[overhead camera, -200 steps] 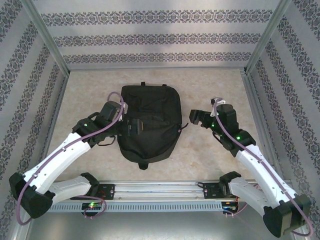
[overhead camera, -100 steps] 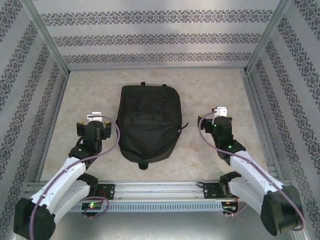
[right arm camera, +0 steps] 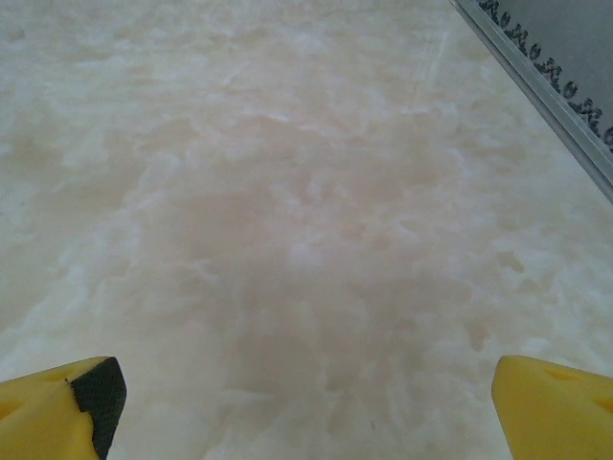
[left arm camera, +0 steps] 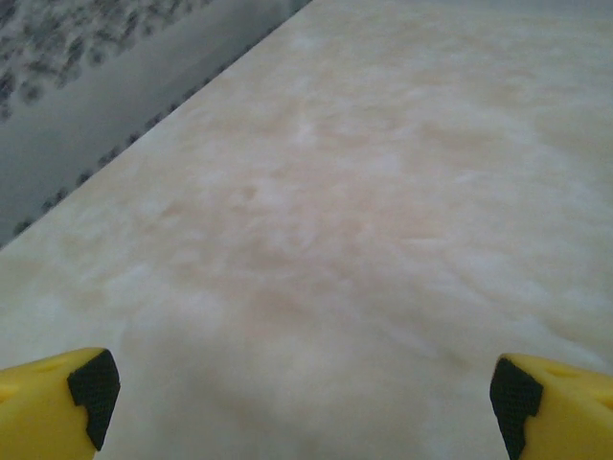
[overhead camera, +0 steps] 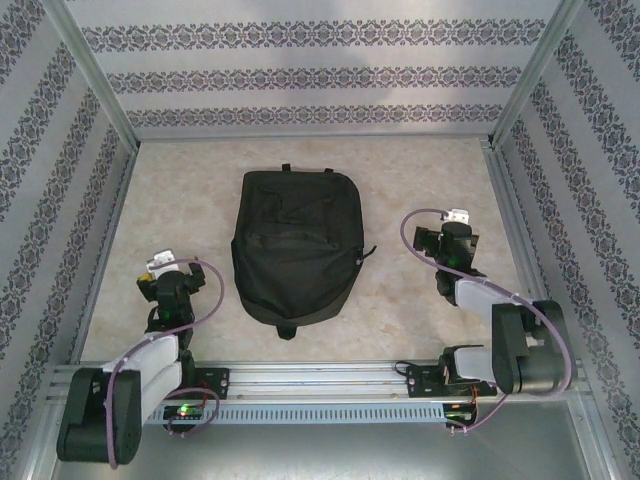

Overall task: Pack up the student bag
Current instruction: Reset both arms

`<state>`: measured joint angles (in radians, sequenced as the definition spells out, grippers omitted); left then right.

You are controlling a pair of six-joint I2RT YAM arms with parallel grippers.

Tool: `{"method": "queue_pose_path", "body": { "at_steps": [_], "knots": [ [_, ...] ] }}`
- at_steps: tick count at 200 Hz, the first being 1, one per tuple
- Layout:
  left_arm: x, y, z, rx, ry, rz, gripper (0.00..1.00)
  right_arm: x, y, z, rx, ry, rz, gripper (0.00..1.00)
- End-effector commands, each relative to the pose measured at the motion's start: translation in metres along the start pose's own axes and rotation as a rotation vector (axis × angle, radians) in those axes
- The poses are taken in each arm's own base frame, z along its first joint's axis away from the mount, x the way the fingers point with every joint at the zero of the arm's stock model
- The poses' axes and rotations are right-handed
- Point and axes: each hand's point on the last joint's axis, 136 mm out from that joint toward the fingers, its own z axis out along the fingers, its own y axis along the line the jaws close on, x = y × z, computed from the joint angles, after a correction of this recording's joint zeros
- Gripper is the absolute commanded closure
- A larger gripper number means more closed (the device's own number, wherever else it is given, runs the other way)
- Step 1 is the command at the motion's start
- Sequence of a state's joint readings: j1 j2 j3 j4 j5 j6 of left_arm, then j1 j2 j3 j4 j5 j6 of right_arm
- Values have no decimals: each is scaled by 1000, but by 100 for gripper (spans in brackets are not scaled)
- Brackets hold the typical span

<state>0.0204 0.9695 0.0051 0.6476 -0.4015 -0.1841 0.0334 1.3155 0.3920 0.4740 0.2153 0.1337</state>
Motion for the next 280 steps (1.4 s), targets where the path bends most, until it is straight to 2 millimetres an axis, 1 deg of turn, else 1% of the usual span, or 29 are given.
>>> {"method": "queue_pose_path", "body": {
  "at_steps": [1, 7, 16, 20, 22, 24, 26, 30, 35, 38, 40, 42, 48, 51, 64, 78, 101, 120, 135, 141, 155, 175, 194, 209, 247, 261, 280],
  "knots": [
    [-57, -11, 5, 40, -181, -186, 0, -44, 15, 5, -87, -144, 10, 2],
    [-61, -24, 10, 97, -173, -139, 0, -45, 20, 8, -106, -140, -12, 2],
    [-67, -53, 14, 233, -193, -66, 0, -47, 27, 9, -144, -149, -47, 2],
    [-64, -64, 17, 286, -192, -31, 0, -45, 29, 9, -157, -152, -60, 2],
    [-67, -70, 17, 315, -208, -18, 0, -45, 30, 9, -164, -162, -62, 2],
    [-67, -76, 17, 341, -217, -4, 0, -48, 31, 8, -168, -179, -62, 2],
    [-63, -80, 19, 361, -210, 14, 0, -44, 30, 9, -166, -179, -61, 2],
    [-63, -89, 20, 405, -229, 38, 0, -49, 28, 7, -157, -222, -51, 2],
    [-57, -94, 24, 425, -230, 54, 0, -44, 23, 5, -139, -240, -38, 2],
    [-50, -94, 27, 421, -221, 55, 0, -46, 20, 4, -130, -257, -27, 2],
    [-48, -94, 29, 417, -219, 54, 0, -38, 18, 3, -125, -249, -22, 2],
    [-45, -93, 33, 405, -207, 50, 0, -35, 16, 2, -122, -252, -18, 2],
    [-48, -87, 45, 345, -206, 24, 0, -31, 16, 2, -141, -264, -9, 2],
    [-50, -86, 48, 329, -207, 16, 0, -30, 17, 1, -152, -272, -8, 2],
    [-47, -83, 50, 322, -174, 2, 0, -26, 17, 3, -176, -287, -2, 2],
    [-47, -87, 56, 326, -147, 21, 0, -26, 10, 8, -131, -266, 17, 2],
    [-46, -92, 60, 334, -119, 35, 0, -29, 9, 16, -60, -246, -2, 2],
    [-46, -91, 58, 336, -129, 32, 0, -27, 12, 17, -42, -229, -28, 2],
    [-47, -80, 50, 313, -176, -6, 0, -29, 12, 16, -43, -242, -27, 2],
    [-48, -80, 46, 329, -198, -10, 0, -28, 10, 14, -36, -246, -20, 2],
    [-46, -81, 45, 332, -185, -9, 0, -27, 9, 9, -42, -271, -16, 2],
    [-46, -81, 44, 336, -194, -9, 0, -27, 15, -2, -63, -325, -42, 2],
    [-46, -81, 44, 340, -196, -7, 0, -26, 15, -5, -64, -339, -44, 2],
    [-46, -81, 44, 341, -198, -7, 0, -27, 20, -3, -73, -332, -61, 2],
    [-46, -81, 43, 342, -197, -5, 0, -28, 6, 5, -7, -295, -11, 2],
    [-46, -81, 43, 342, -196, -5, 0, -28, 6, 3, -13, -303, -6, 2],
    [-46, -81, 43, 342, -197, -5, 0, -26, -2, -2, -13, -327, 31, 2]
  ]
}}
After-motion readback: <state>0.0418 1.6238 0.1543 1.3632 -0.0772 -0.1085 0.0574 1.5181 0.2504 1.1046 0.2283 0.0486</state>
